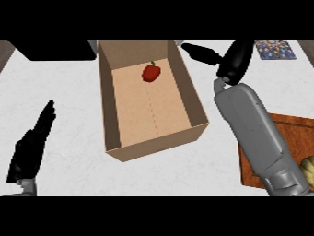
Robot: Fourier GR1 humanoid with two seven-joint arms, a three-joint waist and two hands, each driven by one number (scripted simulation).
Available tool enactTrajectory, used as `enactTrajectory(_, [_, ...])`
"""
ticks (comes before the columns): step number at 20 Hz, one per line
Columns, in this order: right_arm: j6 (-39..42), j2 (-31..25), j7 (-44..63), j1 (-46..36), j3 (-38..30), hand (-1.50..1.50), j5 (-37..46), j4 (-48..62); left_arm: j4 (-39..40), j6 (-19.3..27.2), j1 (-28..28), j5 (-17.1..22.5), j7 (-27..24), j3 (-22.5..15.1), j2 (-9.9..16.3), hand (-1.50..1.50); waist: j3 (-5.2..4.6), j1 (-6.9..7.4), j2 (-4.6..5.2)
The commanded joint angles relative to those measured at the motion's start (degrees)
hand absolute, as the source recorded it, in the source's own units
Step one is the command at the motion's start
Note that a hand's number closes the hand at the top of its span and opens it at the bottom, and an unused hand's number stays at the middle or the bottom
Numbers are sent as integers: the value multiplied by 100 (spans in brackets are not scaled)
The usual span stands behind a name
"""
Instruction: Pick the bell pepper from the cutting board and place it in the cardboard box
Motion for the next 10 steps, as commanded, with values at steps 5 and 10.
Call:
enactTrajectory(5, [504, -1006, -4, 2261, -293, -150, -551, -2690, -2, 135, -22, -32, 162, 138, -5, 0, 1, -164, -30])
enactTrajectory(10, [1474, -1823, 253, 3406, -606, -150, -1077, -4272, -55, 6, -68, -23, 166, 47, -1, 0, -2, -82, -3])
